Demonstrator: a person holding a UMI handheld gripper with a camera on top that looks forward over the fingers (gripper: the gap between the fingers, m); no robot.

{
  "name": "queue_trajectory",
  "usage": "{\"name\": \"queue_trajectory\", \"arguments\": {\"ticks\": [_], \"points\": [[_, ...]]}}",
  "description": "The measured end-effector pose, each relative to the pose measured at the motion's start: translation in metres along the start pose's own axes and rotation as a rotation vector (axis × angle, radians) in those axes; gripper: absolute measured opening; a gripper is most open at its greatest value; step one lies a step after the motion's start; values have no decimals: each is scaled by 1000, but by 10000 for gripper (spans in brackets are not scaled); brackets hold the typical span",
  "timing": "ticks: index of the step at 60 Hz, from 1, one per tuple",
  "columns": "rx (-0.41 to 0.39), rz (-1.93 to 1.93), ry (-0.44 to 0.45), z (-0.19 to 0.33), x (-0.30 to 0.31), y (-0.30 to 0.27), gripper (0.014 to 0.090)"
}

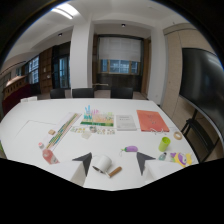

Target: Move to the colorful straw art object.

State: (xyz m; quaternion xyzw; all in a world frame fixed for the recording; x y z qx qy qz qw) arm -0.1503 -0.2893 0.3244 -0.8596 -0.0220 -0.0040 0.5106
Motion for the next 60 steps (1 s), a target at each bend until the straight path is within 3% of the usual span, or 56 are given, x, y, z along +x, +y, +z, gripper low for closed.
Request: {"name": "queue_trajectory", "arguments": {"ticks": [11,21,35,47,60], "points": [[27,-11,-26,124,-35,-57,855],[2,-3,-36,261,-62,-87,852],[-86,-5,-31,420,-82,-68,853],[-144,1,-32,491,-95,-42,852],[-178,4,-39,518,-102,-27,852]]}}
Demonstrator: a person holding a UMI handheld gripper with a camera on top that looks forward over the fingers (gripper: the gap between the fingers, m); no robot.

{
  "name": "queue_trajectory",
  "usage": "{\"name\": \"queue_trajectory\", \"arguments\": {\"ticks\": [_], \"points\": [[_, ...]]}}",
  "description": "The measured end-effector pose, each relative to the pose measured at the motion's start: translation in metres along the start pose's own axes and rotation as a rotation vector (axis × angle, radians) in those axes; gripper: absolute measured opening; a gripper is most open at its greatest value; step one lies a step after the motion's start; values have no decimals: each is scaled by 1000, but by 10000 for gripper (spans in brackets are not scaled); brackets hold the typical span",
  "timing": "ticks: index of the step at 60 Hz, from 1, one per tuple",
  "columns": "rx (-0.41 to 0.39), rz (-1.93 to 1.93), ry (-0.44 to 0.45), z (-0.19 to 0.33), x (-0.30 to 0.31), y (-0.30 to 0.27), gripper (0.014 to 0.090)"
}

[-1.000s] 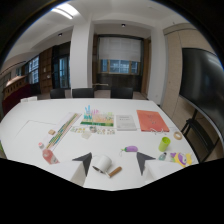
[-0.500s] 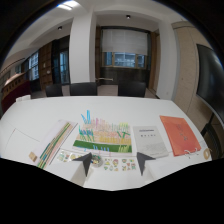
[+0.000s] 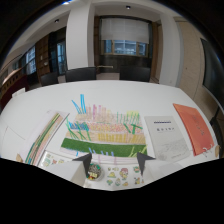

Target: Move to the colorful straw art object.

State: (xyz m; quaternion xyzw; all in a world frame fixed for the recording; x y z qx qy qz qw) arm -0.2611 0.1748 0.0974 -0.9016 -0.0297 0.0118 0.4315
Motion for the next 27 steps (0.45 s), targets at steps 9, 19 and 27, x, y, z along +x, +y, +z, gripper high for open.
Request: {"name": "queue_trajectory", "arguments": {"ticks": [9,19,27], "points": [[-8,-9,1,6,-2,2,852],[0,-7,0,8,-1,0,854],[-4,-16,-1,8,-1,1,853]]}}
